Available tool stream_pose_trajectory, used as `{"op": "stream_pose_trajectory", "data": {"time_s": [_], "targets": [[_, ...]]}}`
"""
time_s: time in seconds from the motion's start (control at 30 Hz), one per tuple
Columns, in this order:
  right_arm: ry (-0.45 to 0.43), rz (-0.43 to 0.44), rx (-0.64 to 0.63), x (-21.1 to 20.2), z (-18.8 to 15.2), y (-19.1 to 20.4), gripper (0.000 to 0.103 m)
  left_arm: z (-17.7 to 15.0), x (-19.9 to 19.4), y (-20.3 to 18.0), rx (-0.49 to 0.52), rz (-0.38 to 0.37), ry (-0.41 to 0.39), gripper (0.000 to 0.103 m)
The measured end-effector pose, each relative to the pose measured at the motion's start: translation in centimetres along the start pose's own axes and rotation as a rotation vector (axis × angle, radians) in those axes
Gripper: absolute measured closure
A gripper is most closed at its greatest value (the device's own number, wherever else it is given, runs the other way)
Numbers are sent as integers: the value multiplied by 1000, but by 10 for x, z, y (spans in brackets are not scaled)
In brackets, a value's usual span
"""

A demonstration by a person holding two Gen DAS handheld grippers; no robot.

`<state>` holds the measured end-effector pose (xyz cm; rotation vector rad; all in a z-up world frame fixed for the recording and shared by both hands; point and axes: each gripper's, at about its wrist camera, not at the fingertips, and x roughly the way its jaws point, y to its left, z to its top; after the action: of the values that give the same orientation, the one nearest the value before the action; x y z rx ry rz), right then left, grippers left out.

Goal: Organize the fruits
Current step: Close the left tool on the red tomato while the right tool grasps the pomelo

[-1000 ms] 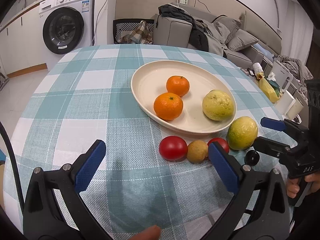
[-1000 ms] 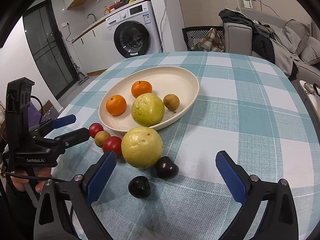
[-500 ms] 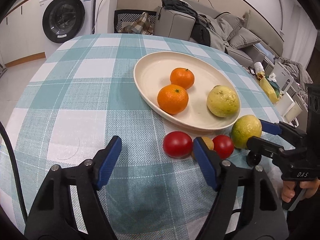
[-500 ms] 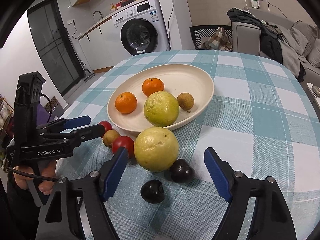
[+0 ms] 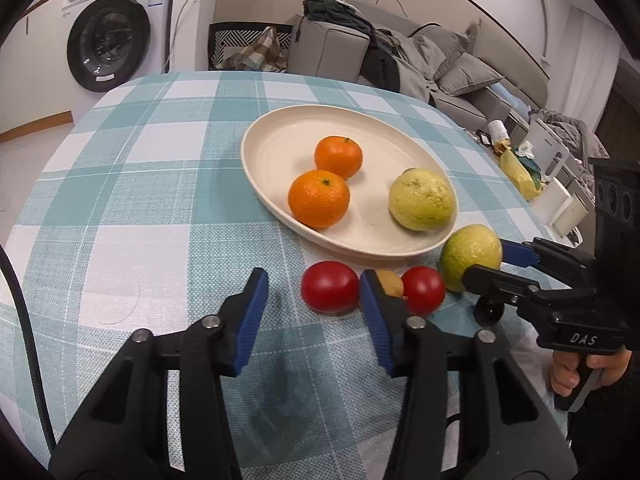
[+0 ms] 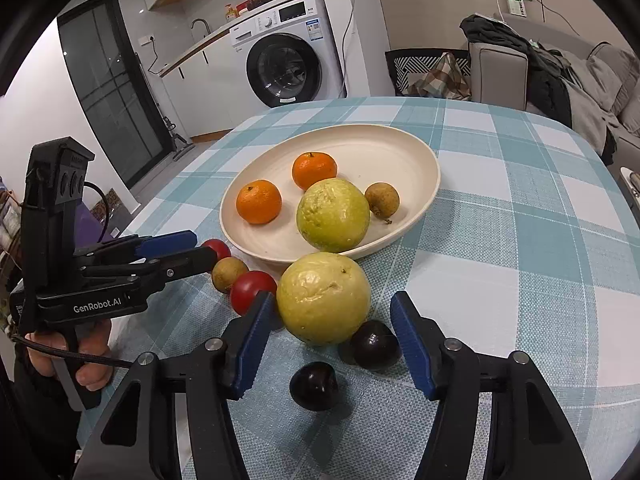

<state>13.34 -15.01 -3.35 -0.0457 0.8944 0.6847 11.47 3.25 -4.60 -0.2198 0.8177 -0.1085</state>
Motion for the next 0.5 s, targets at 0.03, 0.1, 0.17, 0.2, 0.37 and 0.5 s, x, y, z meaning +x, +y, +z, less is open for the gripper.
{"op": "stream_pose_trajectory", "data": {"time_s": [0.03,0.1,0.17,0.2,0.37,0.5], "targets": [[-1,1,1,0,0,0,43,0,0,-1,5,-10,0,70],[-3,5,4,0,0,0,44,-1,-1,-3,15,-21,-1,75],[-3,7,6,0,0,-1,44,-2,-2,-5,20,-26,-1,76],[-3,7,5,0,1,-1,44,-2,-2,-5,20,-27,-1,76],[-3,9,7,0,1,-1,44,-2,-3,-5,26,-17,-2,77],[-3,7,6,0,1,-1,44,-1,-5,2,14,2,-6,77]]}}
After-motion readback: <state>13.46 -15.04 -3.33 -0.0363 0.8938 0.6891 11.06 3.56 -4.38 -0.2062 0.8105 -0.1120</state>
